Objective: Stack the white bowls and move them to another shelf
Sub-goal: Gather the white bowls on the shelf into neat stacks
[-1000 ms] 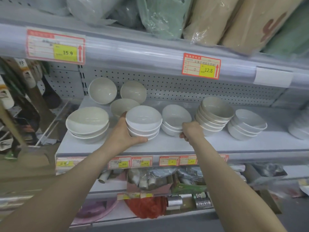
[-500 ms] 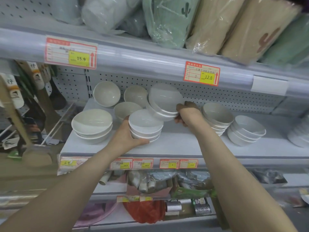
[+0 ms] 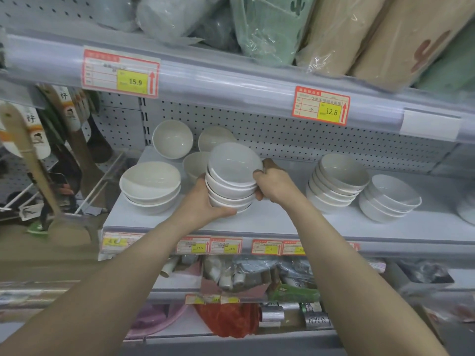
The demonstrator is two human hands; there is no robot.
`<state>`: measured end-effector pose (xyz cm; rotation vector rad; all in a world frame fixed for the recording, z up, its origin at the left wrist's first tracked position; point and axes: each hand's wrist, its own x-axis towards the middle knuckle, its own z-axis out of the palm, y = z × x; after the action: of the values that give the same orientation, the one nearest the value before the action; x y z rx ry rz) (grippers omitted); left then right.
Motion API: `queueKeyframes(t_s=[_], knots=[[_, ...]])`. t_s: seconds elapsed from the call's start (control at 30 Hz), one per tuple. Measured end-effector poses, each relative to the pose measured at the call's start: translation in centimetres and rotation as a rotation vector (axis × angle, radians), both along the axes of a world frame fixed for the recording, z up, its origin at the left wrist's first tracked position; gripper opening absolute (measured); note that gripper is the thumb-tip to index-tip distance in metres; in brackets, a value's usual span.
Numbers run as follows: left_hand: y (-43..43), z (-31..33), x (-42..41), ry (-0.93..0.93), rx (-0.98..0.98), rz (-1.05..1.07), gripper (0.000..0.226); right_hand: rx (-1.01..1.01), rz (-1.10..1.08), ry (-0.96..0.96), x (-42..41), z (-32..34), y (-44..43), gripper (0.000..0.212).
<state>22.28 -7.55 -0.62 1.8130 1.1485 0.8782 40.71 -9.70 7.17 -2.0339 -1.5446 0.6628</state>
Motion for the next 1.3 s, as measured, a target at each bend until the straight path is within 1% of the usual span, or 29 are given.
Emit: queueKeyframes(t_s=[0.07, 0.23, 0.3, 0.4, 0.53, 0.63, 0.73, 0.87, 0.97, 1.03, 1.13, 1.23, 1.3], knots=[[0.0, -0.1, 0.0, 0.000, 0.003, 0.003, 0.096, -0.006, 0.013, -0.019, 0.2, 0.0, 0.0, 0.022], [-0.2, -0.8, 0.1, -0.029, -0.007, 0.021, 0.107, 0.028, -0.034, -0.072, 0.7, 0.2, 0.4, 0.020], [-0.2, -1.0, 0.2, -0.027, -0.001, 0.015, 0.106, 0.017, -0.042, -0.074, 0.6, 0.3, 0.7, 0.020], [0.0, -1.0, 0.2, -0.006, 0.006, 0.018, 0.105, 0.051, -0.037, -0.090, 0.3, 0.3, 0.8, 0.016], [0.2, -1.1, 0.2, 0.003, 0.019, 0.019, 0.105, 0.070, -0.038, -0.126, 0.3, 0.4, 0.6, 0.022], [0.1, -1.1, 0.3, -0.001, 0.029, 0.020, 0.102, 0.083, -0.074, -0.213, 0.3, 0.7, 0.6, 0.024], [0.0, -1.1, 0.3, -0.007, 0.030, 0.017, 0.102, 0.121, -0.092, -0.156, 0.2, 1.2, 1.0, 0.024], [0.1, -1.3, 0.2, -0.027, 0.034, 0.033, 0.103, 0.023, -0.093, -0.099, 0.5, 1.6, 1.3, 0.015], [-0.1, -1.7, 0.4, -0.030, 0.030, 0.030, 0.113, 0.017, -0.084, -0.077, 1.4, 1.5, 1.3, 0.031], [-0.4, -2.0, 0.6, -0.036, 0.005, 0.056, 0.119, 0.085, -0.037, -0.086, 1.6, 1.4, 1.1, 0.034], [-0.2, -2.2, 1.4, -0.021, -0.004, 0.073, 0.118, 0.131, 0.005, -0.183, 2.0, 1.2, 1.5, 0.028], [0.2, -2.2, 2.6, -0.016, -0.016, 0.036, 0.116, 0.093, -0.070, -0.339, 3.1, 1.5, 2.1, 0.037], [0.3, -2.2, 4.0, -0.022, -0.024, 0.003, 0.113, 0.063, -0.116, -0.432, 4.1, 1.6, 2.3, 0.037]])
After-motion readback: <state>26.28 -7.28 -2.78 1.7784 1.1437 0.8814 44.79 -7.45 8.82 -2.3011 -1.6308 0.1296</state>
